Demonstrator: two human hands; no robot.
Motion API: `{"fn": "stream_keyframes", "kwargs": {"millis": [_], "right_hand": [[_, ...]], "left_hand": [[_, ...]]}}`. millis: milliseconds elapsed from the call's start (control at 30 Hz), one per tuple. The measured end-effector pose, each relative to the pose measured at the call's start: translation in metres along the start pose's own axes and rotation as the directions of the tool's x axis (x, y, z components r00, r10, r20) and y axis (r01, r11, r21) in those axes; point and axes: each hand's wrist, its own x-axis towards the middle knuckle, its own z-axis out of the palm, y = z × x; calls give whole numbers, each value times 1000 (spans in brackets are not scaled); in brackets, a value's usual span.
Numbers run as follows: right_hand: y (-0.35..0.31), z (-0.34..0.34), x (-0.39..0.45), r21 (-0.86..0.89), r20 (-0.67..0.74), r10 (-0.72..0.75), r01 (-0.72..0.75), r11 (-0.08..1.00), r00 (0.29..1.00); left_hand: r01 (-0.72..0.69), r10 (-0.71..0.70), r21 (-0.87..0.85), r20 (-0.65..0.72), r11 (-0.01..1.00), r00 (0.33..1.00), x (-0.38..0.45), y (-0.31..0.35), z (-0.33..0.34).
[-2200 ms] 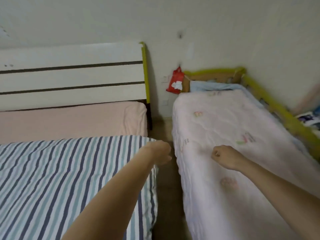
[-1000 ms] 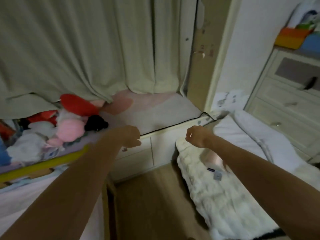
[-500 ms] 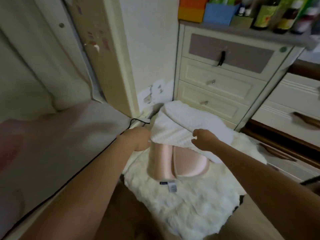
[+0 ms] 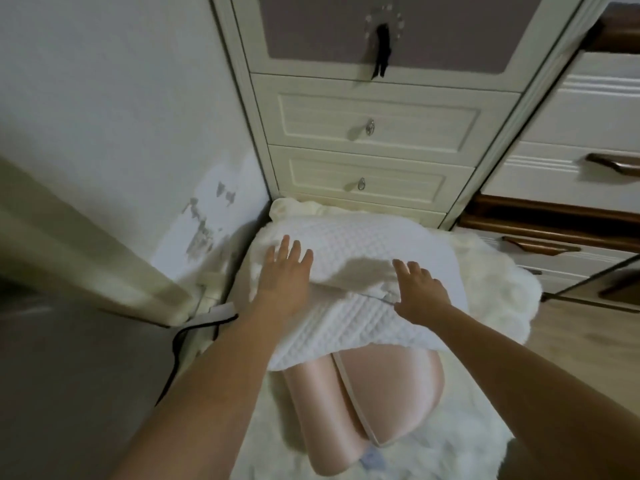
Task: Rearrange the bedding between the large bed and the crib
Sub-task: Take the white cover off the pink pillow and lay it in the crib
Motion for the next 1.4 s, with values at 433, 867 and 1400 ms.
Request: {"fn": "stream_keyframes", "kwargs": {"millis": [433, 867, 1400], "right_hand": [[37, 56, 90, -62, -304, 64, -87, 994, 951], [41, -124, 33, 7, -660, -28, 43, 999, 750], [-109, -179, -123, -195, -388, -668, 652, 733, 634]], "left_hand": [[71, -22, 252, -194, 965, 981, 126, 21, 57], [148, -142, -13, -378, 989, 915, 56, 9, -106], [473, -587, -447, -158, 760, 794, -291, -24, -107]]}}
